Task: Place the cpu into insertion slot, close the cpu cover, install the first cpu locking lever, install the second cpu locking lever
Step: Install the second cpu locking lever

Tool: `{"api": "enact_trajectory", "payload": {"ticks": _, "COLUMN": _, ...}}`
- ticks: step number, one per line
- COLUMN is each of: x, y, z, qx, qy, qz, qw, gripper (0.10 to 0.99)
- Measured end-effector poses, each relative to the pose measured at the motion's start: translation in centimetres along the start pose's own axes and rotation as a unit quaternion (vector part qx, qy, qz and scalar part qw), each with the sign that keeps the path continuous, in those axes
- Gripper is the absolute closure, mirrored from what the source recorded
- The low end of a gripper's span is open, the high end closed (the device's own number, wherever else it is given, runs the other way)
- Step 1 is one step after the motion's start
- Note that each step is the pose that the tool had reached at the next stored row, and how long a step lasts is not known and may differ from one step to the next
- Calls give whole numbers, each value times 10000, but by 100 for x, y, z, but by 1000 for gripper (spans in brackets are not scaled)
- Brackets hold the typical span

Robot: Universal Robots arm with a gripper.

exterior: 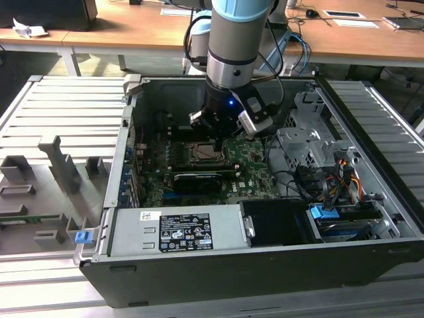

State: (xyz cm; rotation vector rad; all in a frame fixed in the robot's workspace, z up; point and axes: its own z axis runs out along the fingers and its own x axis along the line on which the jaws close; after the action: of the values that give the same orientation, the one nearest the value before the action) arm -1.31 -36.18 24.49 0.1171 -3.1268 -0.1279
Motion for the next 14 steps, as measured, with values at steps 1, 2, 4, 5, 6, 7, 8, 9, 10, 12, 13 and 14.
{"api": "enact_trajectory", "payload": {"ticks": 1, "x": 0, "y": -2, "z": 0, "qx": 0, "qy": 0, "qz": 0, "qw": 10000, "gripper": 980}}
{"api": "enact_trajectory", "payload": {"ticks": 2, "x": 1, "y": -8, "z": -1, "qx": 0, "qy": 0, "qz": 0, "qw": 10000, "gripper": 980}}
{"api": "enact_trajectory", "payload": {"ticks": 4, "x": 1, "y": -18, "z": -2, "qx": -2, "qy": 2, "qz": -1, "qw": 10000, "gripper": 980}}
{"api": "enact_trajectory", "payload": {"ticks": 5, "x": 2, "y": -29, "z": -2, "qx": -5, "qy": 2, "qz": -1, "qw": 10000, "gripper": 980}}
{"api": "enact_trajectory", "payload": {"ticks": 6, "x": 3, "y": -42, "z": -3, "qx": -7, "qy": 2, "qz": 0, "qw": 10000, "gripper": 980}}
{"api": "enact_trajectory", "payload": {"ticks": 7, "x": 4, "y": -54, "z": -4, "qx": -9, "qy": 2, "qz": 0, "qw": 10000, "gripper": 980}}
{"api": "enact_trajectory", "payload": {"ticks": 8, "x": 5, "y": -64, "z": -5, "qx": -10, "qy": 2, "qz": 0, "qw": 10000, "gripper": 980}}
{"api": "enact_trajectory", "payload": {"ticks": 9, "x": 6, "y": -73, "z": -5, "qx": -11, "qy": 2, "qz": 0, "qw": 10000, "gripper": 980}}
{"api": "enact_trajectory", "payload": {"ticks": 10, "x": 6, "y": -80, "z": -4, "qx": -12, "qy": 1, "qz": 0, "qw": 10000, "gripper": 980}}
{"api": "enact_trajectory", "payload": {"ticks": 12, "x": 7, "y": -88, "z": -3, "qx": -12, "qy": 1, "qz": 0, "qw": 10000, "gripper": 980}}
{"api": "enact_trajectory", "payload": {"ticks": 13, "x": 7, "y": -91, "z": -3, "qx": -12, "qy": 1, "qz": 0, "qw": 10000, "gripper": 980}}
{"api": "enact_trajectory", "payload": {"ticks": 14, "x": 7, "y": -95, "z": -3, "qx": -12, "qy": 1, "qz": 0, "qw": 10000, "gripper": 980}}
